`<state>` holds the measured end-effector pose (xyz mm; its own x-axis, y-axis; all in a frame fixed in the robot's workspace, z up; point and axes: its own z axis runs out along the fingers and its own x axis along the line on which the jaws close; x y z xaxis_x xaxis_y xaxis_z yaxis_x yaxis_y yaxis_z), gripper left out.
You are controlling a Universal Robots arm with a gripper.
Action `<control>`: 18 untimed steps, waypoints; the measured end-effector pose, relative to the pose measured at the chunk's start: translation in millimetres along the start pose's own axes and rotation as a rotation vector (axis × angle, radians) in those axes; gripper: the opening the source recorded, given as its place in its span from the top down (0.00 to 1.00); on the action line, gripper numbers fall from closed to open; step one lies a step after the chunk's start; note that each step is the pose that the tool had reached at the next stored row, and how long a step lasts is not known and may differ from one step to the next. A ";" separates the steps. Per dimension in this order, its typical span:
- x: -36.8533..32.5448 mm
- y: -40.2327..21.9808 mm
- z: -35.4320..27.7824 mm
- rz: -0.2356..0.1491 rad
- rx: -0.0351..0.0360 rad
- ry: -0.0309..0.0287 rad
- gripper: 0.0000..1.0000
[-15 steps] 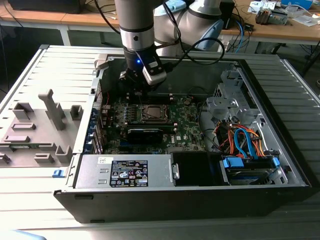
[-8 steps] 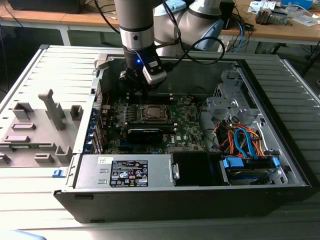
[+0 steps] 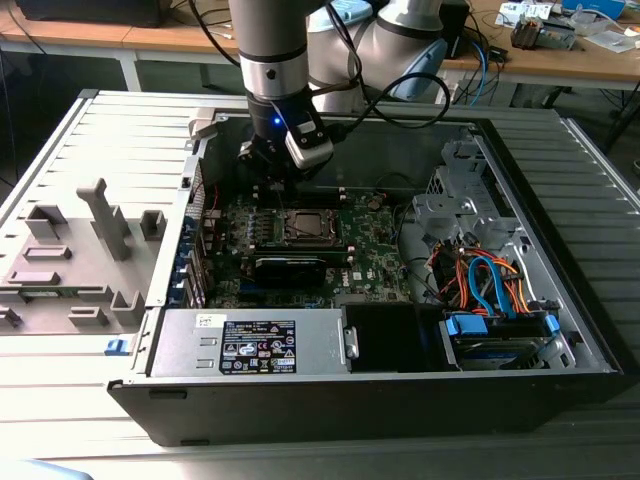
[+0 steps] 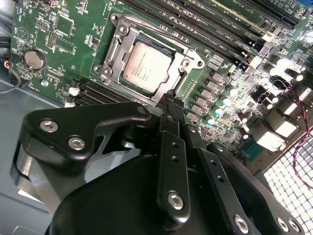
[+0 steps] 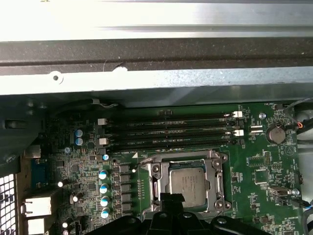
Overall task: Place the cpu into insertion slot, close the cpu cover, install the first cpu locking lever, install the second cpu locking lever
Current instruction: 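Install the first cpu locking lever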
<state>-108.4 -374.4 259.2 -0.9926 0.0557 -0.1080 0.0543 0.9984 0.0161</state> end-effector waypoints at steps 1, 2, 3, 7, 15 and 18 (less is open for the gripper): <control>0.0 0.0 0.0 0.000 0.0001 0.0001 0.89; 0.2 0.0 -0.1 0.000 0.0001 0.0001 0.89; 0.6 0.0 -0.2 0.000 0.0001 0.0001 0.89; 3.2 -0.2 -0.5 0.000 0.0000 0.0000 0.89; 6.0 -0.3 -0.8 0.000 0.0000 0.0000 0.89; 7.7 -0.4 -1.0 0.000 0.0001 0.0001 0.89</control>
<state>-116.1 -374.4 259.4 -0.9926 0.0553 -0.1080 0.0539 0.9984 0.0160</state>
